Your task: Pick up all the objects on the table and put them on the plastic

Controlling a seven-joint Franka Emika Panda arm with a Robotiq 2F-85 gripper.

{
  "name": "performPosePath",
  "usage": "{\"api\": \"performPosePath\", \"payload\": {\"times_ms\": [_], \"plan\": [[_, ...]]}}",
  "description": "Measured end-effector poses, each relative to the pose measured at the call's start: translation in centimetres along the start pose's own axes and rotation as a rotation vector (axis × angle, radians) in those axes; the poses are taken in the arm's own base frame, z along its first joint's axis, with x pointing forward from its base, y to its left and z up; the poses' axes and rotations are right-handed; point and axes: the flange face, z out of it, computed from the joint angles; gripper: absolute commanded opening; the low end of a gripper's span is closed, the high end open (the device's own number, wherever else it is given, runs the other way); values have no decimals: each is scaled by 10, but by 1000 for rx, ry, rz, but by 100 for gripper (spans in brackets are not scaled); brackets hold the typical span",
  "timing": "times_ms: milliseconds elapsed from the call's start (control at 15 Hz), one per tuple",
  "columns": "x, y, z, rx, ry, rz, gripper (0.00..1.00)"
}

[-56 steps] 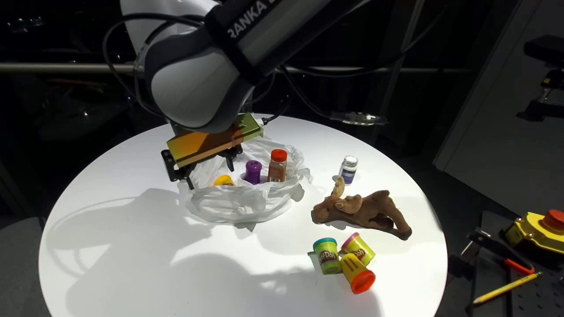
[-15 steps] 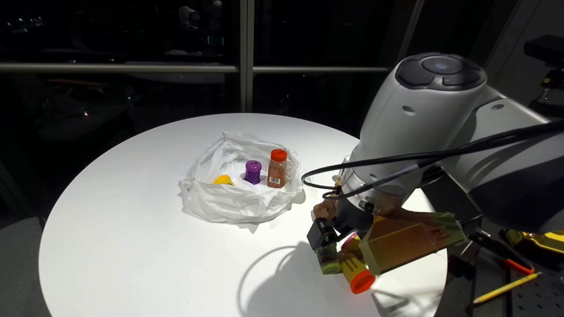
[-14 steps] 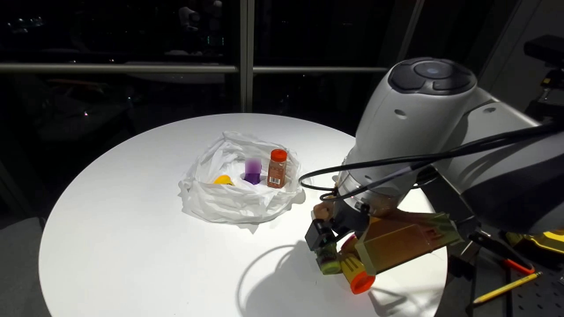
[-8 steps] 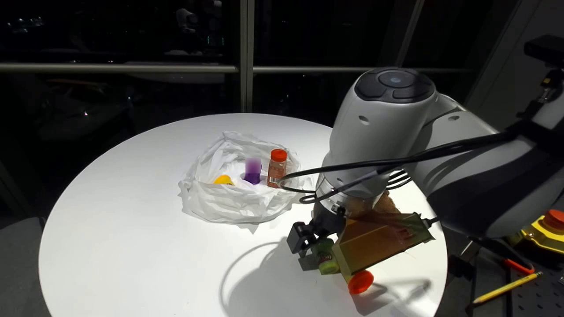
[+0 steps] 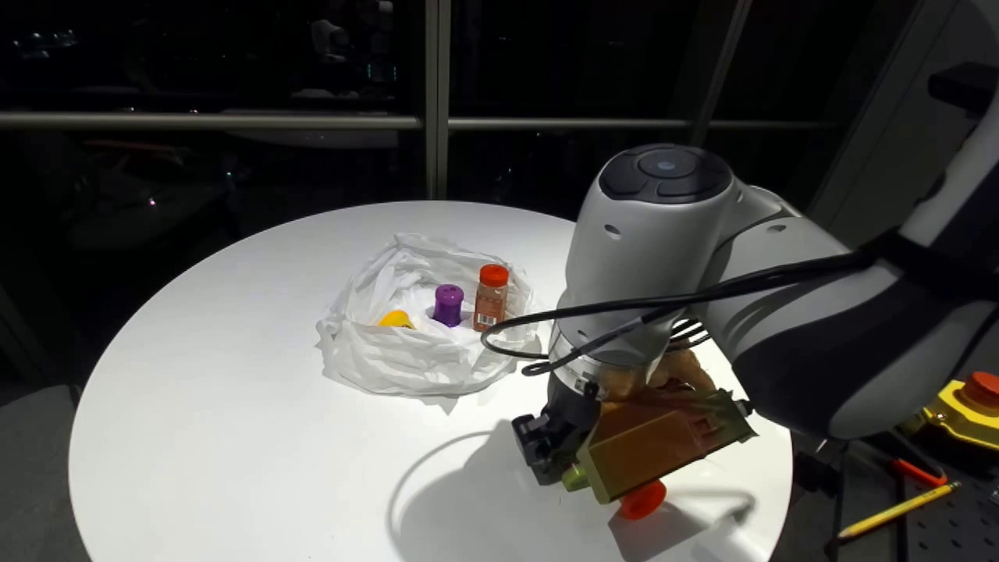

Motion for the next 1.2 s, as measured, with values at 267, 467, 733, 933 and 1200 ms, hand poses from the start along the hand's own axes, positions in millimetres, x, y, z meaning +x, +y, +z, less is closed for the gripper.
{"api": "performPosePath", "payload": {"times_ms": [267, 467, 733, 933, 1200], "plan": [[6, 1, -1, -15, 3, 8, 22], [15, -4, -15, -41, 19, 17, 22], [44, -16, -71, -86, 78, 54, 22], [78, -23, -120, -124, 142, 95, 22], [135, -24, -150, -162, 194, 159, 22]]}}
